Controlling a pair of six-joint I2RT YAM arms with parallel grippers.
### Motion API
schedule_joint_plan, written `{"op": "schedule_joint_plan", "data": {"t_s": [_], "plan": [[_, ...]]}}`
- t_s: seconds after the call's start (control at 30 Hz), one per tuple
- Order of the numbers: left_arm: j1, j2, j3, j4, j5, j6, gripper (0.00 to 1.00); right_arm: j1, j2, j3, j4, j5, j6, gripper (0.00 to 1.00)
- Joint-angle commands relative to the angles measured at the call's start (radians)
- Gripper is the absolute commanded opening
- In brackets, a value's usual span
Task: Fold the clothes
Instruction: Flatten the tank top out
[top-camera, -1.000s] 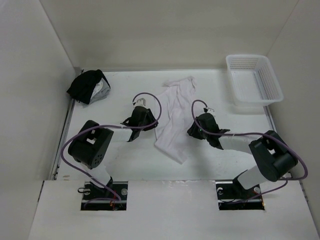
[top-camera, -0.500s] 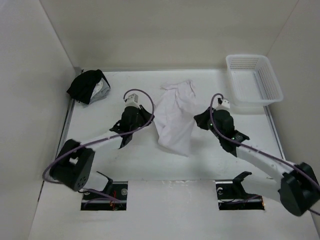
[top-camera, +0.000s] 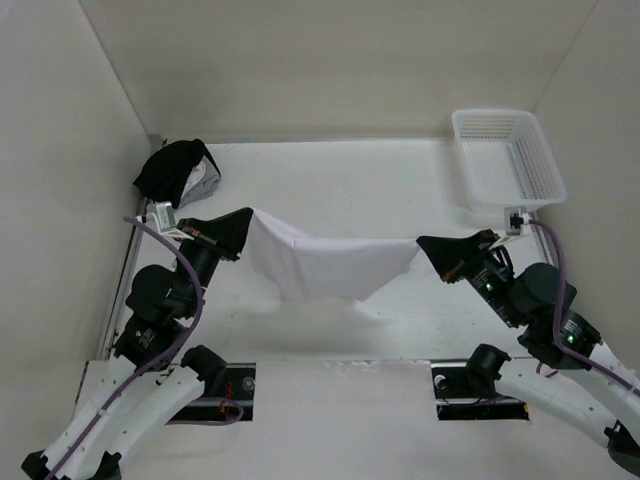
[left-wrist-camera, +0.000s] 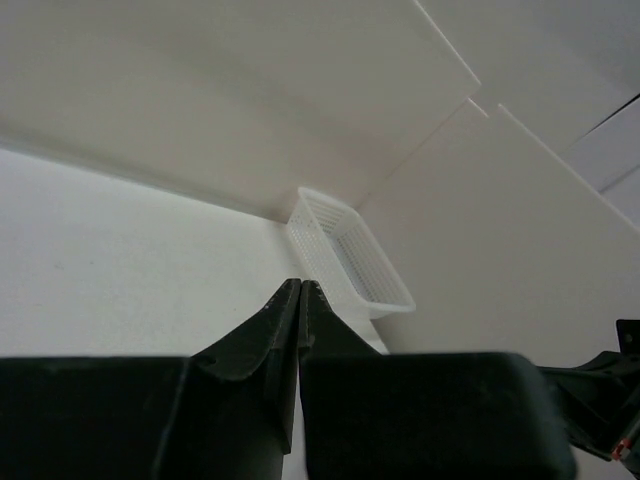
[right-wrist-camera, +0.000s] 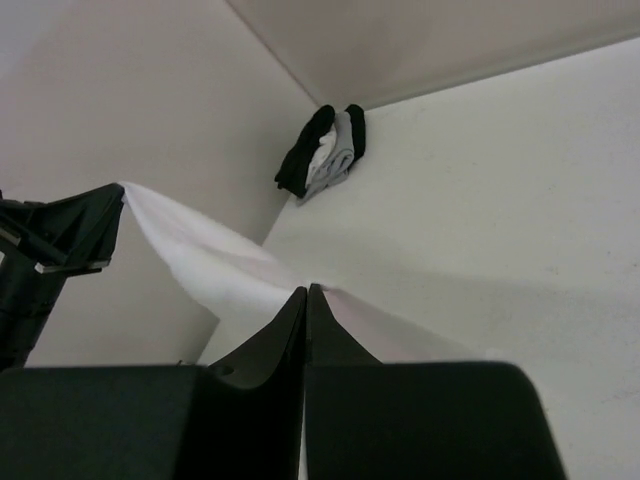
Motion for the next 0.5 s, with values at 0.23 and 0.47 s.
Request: {"op": "schedule_joint_plan", "data": {"t_s": [0.23,0.47], "plan": [[0.052,0.234,-0.120,0.052,-0.035,-0.004,0.02,-0.262,0.348,-0.067,0.148,-0.150,-0.043,0.02],[0.222,0.753,-0.010,0.325,0.094,-0.125,0.02,-0.478,0.837,0.087,0.391,-0.335,-0.015,0.03]]}}
